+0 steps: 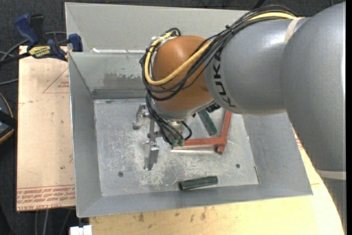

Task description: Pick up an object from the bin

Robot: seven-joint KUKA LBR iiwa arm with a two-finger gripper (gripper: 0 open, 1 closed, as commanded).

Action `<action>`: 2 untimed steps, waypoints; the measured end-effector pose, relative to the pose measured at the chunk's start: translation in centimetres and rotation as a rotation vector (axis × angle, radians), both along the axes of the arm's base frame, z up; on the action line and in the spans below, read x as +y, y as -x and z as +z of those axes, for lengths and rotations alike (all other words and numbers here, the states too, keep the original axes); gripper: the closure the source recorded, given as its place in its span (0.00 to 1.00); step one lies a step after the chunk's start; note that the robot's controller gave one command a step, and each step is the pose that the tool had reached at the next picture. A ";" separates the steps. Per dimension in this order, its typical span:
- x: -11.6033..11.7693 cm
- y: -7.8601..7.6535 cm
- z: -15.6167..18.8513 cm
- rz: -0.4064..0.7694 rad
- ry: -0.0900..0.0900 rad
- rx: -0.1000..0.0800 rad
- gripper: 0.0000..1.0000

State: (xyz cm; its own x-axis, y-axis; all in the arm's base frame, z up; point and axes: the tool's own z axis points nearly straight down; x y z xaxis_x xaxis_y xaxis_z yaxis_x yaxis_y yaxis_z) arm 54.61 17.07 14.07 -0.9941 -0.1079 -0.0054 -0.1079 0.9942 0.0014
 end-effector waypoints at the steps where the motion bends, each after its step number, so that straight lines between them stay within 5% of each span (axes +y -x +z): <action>1: -4.3 -5.1 2.5 0.005 0.002 0.012 0.00; 2: -5.9 -4.4 0.5 0.159 0.001 -0.008 0.00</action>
Offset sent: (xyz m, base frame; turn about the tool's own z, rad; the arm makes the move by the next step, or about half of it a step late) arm 0.0101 -0.0705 -0.0582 -0.3283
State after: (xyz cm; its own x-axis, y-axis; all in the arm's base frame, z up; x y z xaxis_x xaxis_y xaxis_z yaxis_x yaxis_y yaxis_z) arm 59.02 11.14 14.53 -0.9643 -0.2643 -0.0132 -0.2643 0.9644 -0.0011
